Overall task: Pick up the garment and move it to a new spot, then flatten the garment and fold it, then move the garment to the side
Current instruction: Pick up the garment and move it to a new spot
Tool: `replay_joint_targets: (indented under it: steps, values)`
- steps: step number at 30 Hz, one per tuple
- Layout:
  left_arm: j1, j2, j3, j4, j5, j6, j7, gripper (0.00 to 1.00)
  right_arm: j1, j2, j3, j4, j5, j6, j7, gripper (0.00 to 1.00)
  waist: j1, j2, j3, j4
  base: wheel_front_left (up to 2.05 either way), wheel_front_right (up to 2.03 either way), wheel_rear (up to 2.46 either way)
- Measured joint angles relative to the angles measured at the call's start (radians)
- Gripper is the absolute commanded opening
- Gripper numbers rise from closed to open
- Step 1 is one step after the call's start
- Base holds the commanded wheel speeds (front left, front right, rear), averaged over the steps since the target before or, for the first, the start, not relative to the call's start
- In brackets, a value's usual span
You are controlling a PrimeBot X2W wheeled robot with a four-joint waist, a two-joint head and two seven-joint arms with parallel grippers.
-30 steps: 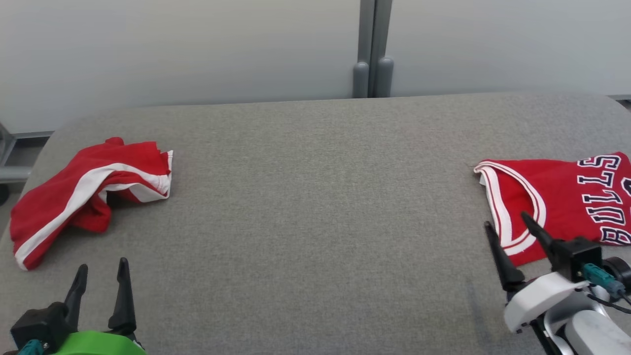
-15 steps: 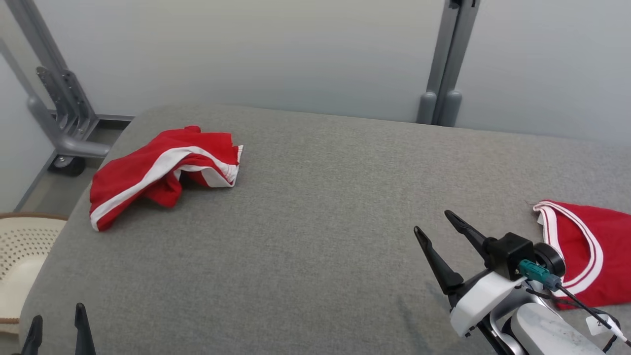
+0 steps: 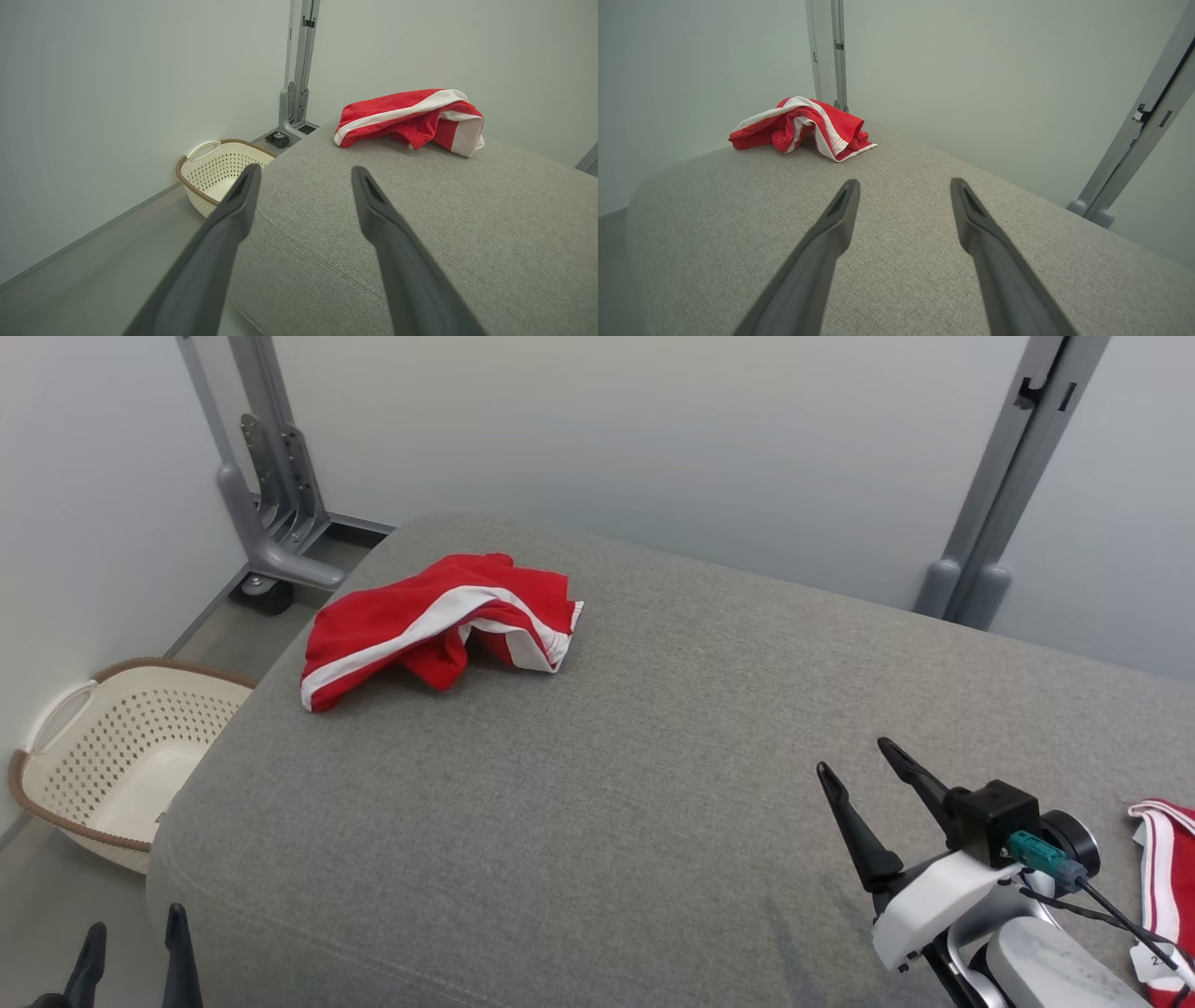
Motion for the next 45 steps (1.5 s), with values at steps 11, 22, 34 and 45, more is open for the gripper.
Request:
replay_joint_targets:
  steps: [11, 22, 34, 45]
  values:
    - [-0.220, 0.070, -0.025, -0.021, -0.123, -0.099, 0.185, 1.00, 0.019, -0.001, -0.007, -0.026, -0.005, -0.018, 0.000, 1.00, 0.0000, 0.0000, 0.043, 0.054, 0.00, 0.00, 0.00]
    - [-0.570, 0.133, -0.038, 0.127, -0.305, -0.123, 0.564, 1.00, -0.072, -0.034, 0.026, -0.070, -0.055, 0.016, 0.023, 1.00, 0.0000, 0.0000, 0.185, -0.002, 0.00, 0.00, 0.00]
    - [-0.774, 0.137, 0.070, 0.269, -0.383, -0.042, 0.665, 1.00, -0.159, -0.092, 0.008, -0.149, -0.085, 0.023, 0.055, 1.00, 0.0000, 0.0000, 0.321, -0.138, 0.00, 0.00, 0.00]
    - [-0.854, 0.100, 0.059, 0.335, -0.407, -0.034, 0.685, 1.00, -0.250, -0.137, -0.034, -0.211, -0.101, 0.033, 0.077, 1.00, 0.0000, 0.0000, 0.476, -0.248, 0.00, 0.00, 0.00]
